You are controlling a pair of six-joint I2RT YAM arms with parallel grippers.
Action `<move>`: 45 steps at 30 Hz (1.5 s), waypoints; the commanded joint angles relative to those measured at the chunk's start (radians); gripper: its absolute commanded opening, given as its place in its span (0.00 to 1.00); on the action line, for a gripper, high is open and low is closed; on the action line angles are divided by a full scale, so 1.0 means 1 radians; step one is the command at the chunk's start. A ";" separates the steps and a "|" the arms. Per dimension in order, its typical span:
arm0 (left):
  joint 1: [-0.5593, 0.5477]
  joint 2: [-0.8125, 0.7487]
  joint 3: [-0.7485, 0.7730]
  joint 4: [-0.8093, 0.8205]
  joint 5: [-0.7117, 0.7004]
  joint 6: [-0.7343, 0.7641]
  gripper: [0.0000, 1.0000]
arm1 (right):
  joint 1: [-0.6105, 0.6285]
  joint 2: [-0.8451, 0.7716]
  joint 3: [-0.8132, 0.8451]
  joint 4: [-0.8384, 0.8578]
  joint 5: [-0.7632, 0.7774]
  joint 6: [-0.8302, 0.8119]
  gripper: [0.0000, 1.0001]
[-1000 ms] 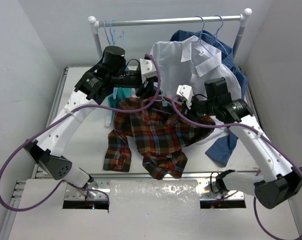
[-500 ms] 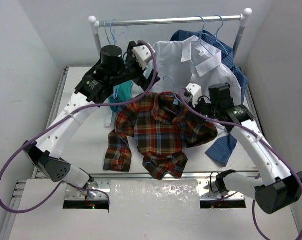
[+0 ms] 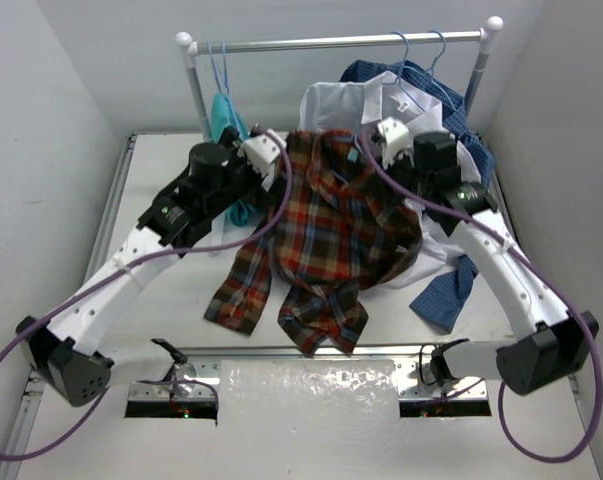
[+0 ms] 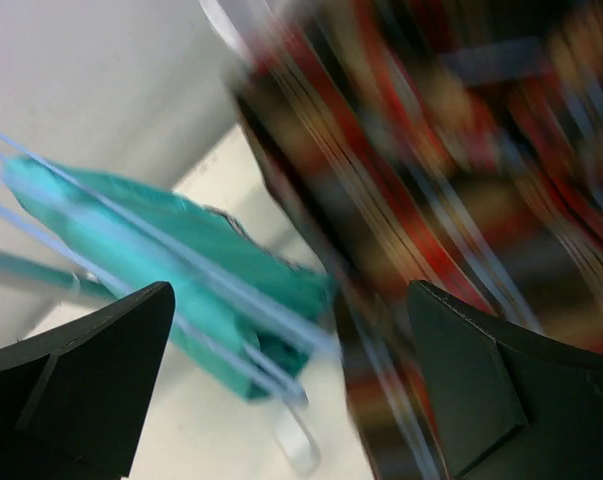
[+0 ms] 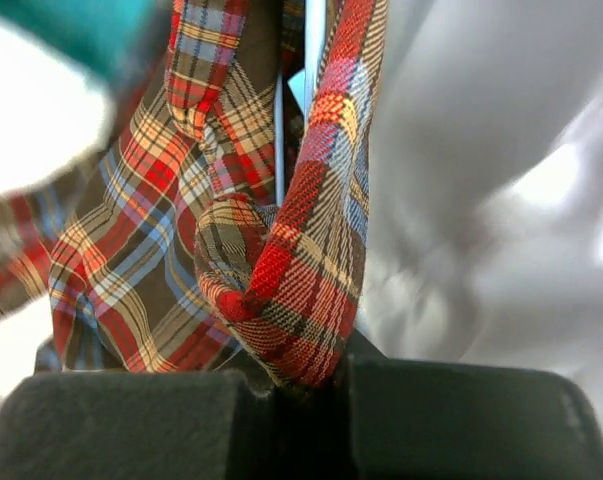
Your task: Place the shirt on the hanger
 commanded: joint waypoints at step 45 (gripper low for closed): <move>-0.004 -0.242 -0.460 0.284 0.024 -0.016 1.00 | -0.016 -0.081 0.096 0.048 0.262 0.071 0.99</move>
